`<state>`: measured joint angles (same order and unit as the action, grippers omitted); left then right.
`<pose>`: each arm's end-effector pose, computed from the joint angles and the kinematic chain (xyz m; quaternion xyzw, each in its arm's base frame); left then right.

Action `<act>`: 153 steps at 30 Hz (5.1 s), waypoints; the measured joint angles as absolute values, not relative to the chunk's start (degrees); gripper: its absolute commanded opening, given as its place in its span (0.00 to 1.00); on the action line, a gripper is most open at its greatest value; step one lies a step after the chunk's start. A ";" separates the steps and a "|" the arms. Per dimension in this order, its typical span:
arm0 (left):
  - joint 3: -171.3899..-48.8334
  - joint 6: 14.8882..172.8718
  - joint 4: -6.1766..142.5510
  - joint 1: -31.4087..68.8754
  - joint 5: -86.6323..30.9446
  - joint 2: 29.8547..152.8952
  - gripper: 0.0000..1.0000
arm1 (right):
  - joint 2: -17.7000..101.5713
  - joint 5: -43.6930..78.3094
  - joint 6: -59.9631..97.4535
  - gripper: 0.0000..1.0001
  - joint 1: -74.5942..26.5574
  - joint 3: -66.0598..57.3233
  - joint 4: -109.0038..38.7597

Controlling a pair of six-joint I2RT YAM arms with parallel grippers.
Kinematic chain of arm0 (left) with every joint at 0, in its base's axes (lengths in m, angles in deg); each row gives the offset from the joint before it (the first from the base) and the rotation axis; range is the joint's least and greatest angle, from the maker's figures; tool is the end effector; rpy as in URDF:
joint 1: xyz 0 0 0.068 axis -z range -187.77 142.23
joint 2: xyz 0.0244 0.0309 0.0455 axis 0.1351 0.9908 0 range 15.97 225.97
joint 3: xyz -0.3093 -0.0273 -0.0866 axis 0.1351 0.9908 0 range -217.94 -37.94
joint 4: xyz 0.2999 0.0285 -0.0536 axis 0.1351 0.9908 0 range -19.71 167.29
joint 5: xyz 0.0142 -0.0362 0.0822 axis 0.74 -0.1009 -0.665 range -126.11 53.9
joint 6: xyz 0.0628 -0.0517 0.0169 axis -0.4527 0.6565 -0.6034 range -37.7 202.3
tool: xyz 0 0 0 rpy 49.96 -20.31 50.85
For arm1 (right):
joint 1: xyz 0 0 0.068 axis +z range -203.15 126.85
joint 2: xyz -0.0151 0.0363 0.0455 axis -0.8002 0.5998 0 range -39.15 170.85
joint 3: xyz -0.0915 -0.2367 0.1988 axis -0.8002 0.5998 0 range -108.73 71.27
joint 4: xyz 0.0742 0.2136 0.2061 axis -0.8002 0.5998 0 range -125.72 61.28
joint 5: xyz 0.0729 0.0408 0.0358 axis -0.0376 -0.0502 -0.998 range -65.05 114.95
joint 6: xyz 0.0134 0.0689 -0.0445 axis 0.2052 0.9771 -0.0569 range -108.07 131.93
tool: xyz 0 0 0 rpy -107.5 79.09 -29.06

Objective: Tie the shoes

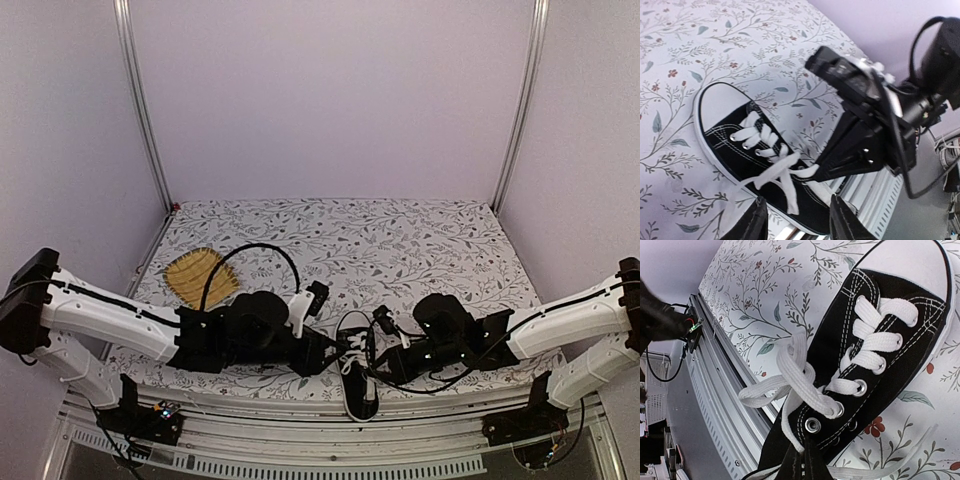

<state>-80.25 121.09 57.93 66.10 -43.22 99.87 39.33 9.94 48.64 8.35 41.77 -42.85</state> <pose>0.1120 -0.3552 0.2064 0.2296 0.8304 -0.3905 0.3244 0.1273 0.2738 0.1451 -0.2464 0.8726 0.3838 0.1747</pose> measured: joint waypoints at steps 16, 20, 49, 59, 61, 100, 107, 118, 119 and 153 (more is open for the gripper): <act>-83.00 114.88 57.23 60.79 -36.75 110.18 0.41 | 39.33 9.94 48.86 0.02 8.35 41.77 -42.61; -83.55 113.92 56.64 60.20 -36.03 111.36 0.38 | 39.33 9.92 48.97 0.02 8.35 41.77 -42.61; -84.81 111.86 54.37 59.06 -33.97 115.76 0.00 | 37.08 11.23 49.95 0.02 8.35 41.53 -40.17; -84.71 112.26 52.07 59.02 -33.93 115.73 0.00 | 36.36 14.12 50.30 0.02 8.35 37.70 -36.76; -84.64 112.34 51.72 59.02 -33.91 115.73 0.00 | 37.21 14.21 50.28 0.02 8.35 36.68 -36.65; -80.14 115.34 44.69 59.70 -31.37 113.79 0.00 | 50.24 16.63 54.91 0.02 8.35 30.16 -37.30; -80.14 115.34 43.92 59.96 -29.12 114.18 0.00 | 50.24 17.64 57.21 0.02 8.35 30.16 -37.43; -80.95 115.36 45.89 60.11 -30.63 116.17 0.18 | 50.09 17.86 57.84 0.02 8.35 30.67 -38.29; -80.88 115.47 46.19 60.11 -31.31 115.65 0.21 | 49.98 17.88 57.84 0.02 8.35 30.84 -38.37; -82.21 126.11 41.71 56.18 -29.86 117.68 0.37 | 49.30 18.18 57.84 0.02 8.35 31.61 -39.01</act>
<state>-82.21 126.11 41.71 56.18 -29.86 117.68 49.30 18.18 57.84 8.35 31.61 -39.01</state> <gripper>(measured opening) 0.373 0.022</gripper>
